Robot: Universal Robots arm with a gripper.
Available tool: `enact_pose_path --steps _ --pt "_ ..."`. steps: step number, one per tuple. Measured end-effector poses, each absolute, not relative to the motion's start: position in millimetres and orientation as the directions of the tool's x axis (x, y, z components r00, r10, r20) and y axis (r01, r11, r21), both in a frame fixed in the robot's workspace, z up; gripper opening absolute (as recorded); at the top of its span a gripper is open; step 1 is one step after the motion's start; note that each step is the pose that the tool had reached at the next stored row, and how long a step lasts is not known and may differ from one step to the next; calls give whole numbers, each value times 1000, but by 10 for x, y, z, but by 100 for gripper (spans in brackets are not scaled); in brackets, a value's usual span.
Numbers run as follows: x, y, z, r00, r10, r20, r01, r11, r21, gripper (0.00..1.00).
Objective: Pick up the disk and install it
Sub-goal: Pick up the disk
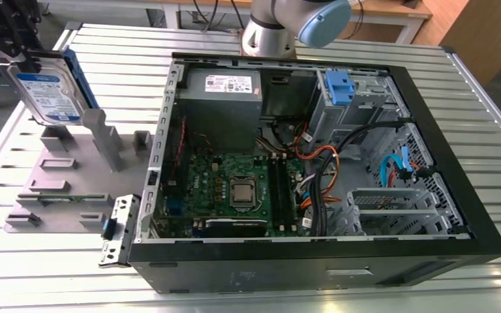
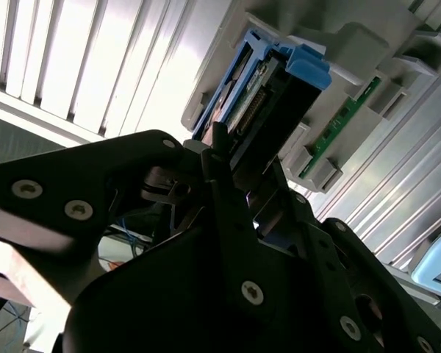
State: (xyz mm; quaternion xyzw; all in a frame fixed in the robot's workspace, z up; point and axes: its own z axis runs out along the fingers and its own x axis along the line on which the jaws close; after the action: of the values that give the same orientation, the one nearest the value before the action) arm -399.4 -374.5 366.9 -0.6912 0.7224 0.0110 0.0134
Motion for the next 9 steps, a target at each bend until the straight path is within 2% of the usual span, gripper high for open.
enact_pose_path --steps 9 --pt "-3994 -3743 4020 -44 -998 -35 -999 44 -3 35"
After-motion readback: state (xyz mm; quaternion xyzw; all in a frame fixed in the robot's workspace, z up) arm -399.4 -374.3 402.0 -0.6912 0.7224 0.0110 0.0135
